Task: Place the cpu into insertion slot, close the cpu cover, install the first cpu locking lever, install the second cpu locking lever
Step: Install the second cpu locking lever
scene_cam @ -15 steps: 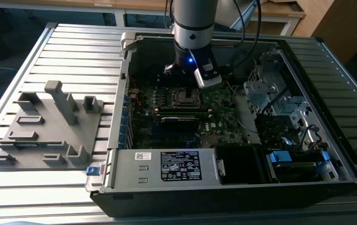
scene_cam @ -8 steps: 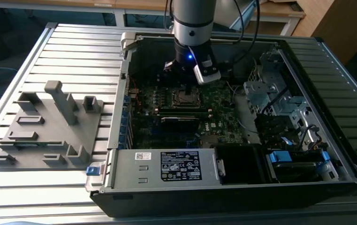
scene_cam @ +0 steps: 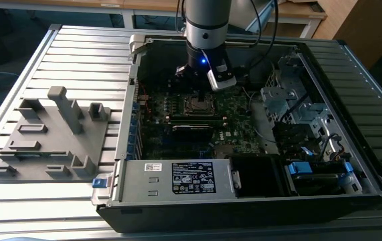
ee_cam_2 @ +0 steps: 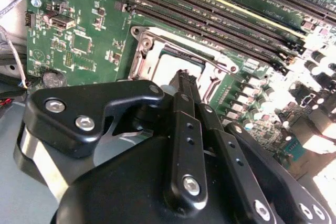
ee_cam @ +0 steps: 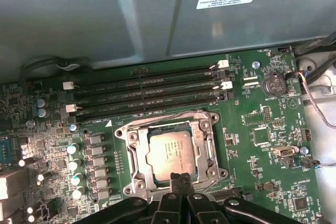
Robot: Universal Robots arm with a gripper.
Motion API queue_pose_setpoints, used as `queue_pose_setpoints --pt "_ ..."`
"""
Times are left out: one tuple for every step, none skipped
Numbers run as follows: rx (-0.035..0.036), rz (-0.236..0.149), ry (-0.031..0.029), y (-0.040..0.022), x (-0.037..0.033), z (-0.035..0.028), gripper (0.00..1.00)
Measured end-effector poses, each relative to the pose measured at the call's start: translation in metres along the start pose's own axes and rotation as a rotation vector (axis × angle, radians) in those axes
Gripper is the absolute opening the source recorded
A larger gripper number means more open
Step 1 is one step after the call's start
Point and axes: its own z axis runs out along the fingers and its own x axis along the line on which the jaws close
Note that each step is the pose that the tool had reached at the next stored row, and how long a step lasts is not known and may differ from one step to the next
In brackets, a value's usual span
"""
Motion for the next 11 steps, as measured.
queue_pose_setpoints --pt "0.0 0.0 0.0 0.0 0.0 0.0 0.11" --pt "0.0 0.0 0.0 -0.0001 0.0 -0.0003 0.11" --pt "0.0004 0.0 0.0002 -0.0005 -0.0001 -0.0005 0.11" --pt "0.0003 0.0 0.0001 -0.0006 -0.0001 -0.0004 0.11" --pt "0.0003 0.0 0.0001 -0.0005 -0.0001 -0.0004 0.11" --pt "0.0002 0.0 0.0001 -0.0005 -0.0001 -0.0004 0.11" --pt "0.0 0.0 0.0 -0.0006 -0.0001 -0.0003 0.11" --pt "-0.0001 0.0 0.0 -0.0006 -0.0001 -0.0003 0.11" --pt "-0.0001 0.0 0.0 -0.0006 -0.0001 -0.0003 0.11" --pt "0.0 0.0 0.0 -0.0006 -0.0001 -0.0003 0.11" --pt "0.0 0.0 0.0 -0.0007 -0.0001 -0.0003 0.11"
